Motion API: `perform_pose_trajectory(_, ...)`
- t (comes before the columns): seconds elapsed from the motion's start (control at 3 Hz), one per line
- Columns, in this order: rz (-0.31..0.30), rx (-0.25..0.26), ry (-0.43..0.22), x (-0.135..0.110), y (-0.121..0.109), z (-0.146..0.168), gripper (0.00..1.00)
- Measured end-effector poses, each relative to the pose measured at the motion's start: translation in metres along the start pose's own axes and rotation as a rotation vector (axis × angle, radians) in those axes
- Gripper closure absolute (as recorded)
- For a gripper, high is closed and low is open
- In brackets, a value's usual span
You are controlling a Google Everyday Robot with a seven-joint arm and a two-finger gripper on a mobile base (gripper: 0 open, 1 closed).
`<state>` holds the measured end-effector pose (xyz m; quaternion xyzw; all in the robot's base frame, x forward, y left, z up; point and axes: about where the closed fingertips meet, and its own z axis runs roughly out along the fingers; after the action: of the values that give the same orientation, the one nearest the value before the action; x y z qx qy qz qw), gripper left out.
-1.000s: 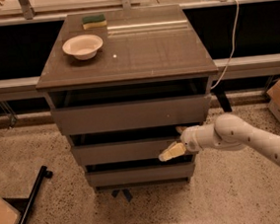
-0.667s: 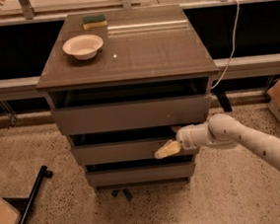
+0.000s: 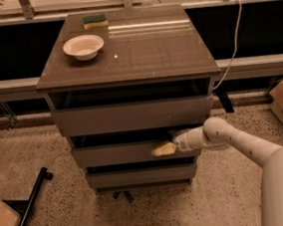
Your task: Open middle drawer
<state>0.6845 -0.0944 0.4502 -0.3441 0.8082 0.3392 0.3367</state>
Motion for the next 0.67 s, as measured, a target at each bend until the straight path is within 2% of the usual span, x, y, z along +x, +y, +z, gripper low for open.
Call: perform_pose_trajectory(0.67, 0.000, 0.000, 0.000, -0.0024, 0.0010, -0.0017, 0.73)
